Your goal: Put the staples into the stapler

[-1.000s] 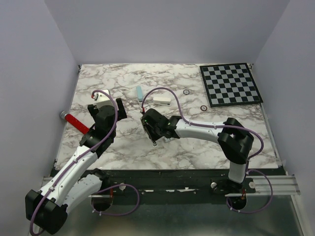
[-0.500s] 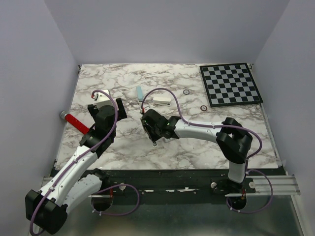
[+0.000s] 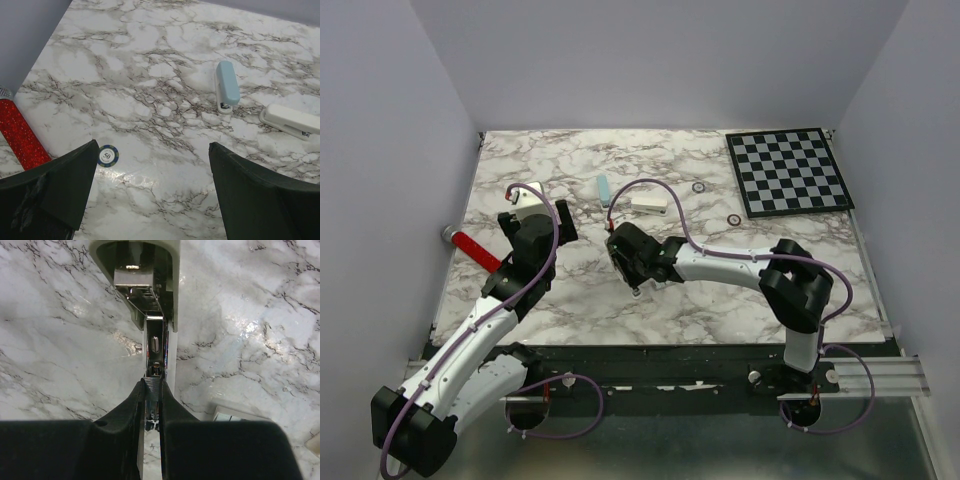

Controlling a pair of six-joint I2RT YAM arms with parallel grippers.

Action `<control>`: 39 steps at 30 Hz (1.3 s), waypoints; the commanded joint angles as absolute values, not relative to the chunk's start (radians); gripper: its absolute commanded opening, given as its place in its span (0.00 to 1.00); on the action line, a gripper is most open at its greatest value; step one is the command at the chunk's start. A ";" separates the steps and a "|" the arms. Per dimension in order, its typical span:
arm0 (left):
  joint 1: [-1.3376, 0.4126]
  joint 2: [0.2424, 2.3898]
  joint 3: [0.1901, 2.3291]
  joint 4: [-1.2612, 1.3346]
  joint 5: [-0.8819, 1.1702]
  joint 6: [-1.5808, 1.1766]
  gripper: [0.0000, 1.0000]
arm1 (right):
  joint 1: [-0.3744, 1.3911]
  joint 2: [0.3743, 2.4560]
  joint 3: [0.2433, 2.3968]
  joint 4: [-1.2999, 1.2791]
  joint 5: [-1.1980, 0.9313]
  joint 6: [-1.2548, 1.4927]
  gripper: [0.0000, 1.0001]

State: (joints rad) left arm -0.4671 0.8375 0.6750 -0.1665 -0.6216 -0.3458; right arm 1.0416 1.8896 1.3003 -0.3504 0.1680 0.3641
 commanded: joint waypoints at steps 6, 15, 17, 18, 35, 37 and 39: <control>-0.472 0.824 0.689 -0.172 -0.649 -0.354 0.99 | 1.051 1.845 1.296 -0.334 0.218 0.342 0.18; -0.472 0.822 0.687 -0.172 -0.649 -0.354 0.99 | 1.051 1.864 1.279 -0.333 0.210 0.341 0.18; -0.472 0.821 0.689 -0.172 -0.647 -0.353 0.99 | 1.051 1.868 1.276 -0.334 0.207 0.337 0.18; -0.472 0.821 0.687 -0.172 -0.649 -0.353 0.99 | 1.051 1.870 1.275 -0.333 0.204 0.339 0.18; -0.472 0.821 0.689 -0.173 -0.646 -0.353 0.99 | 1.051 1.847 1.269 -0.322 0.184 0.339 0.18; -0.472 0.821 0.687 -0.173 -0.646 -0.354 0.99 | 1.051 1.842 1.269 -0.318 0.189 0.336 0.18; -0.472 0.819 0.687 -0.175 -0.646 -0.353 0.99 | 1.052 1.838 1.269 -0.314 0.187 0.336 0.18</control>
State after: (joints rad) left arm -0.4671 0.8349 0.6750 -0.1665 -0.6216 -0.3458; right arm 1.0416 1.8717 1.2743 -0.3374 0.1886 0.3458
